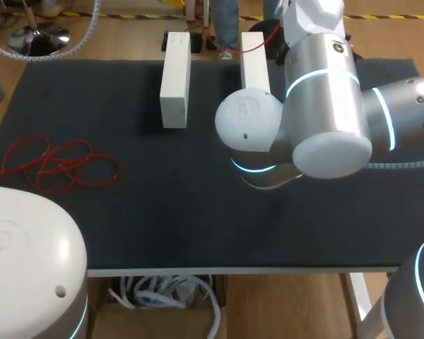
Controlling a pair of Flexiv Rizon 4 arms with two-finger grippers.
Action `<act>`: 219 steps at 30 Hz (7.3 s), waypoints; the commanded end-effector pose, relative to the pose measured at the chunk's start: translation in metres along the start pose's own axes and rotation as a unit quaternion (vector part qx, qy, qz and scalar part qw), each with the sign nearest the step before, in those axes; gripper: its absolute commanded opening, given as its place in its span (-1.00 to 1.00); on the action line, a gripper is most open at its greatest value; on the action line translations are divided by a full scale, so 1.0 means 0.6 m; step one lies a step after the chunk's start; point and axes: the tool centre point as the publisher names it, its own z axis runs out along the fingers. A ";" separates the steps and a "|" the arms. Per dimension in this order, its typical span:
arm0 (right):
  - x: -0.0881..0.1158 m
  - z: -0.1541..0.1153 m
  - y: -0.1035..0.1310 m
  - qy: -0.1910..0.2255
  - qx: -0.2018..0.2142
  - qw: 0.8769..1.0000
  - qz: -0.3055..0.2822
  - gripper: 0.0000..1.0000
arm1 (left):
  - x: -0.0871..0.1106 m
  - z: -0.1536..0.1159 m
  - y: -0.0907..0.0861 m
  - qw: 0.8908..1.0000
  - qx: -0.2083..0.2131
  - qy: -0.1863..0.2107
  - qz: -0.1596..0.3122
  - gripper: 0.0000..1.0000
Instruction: Grab the tape and strap the tape.
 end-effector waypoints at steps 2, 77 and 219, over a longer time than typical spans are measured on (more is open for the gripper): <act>0.002 -0.001 0.004 -0.002 0.002 1.000 0.000 -1.00 | 0.000 -0.001 -0.002 1.000 -0.002 0.001 0.000 -1.00; 0.119 -0.007 0.078 0.290 0.048 0.378 -0.878 -1.00 | 0.000 -0.001 -0.002 1.000 -0.002 0.001 0.000 -1.00; 0.286 -0.026 -0.065 0.336 0.027 0.200 -0.920 -1.00 | 0.000 -0.001 -0.002 1.000 -0.002 0.001 0.000 -1.00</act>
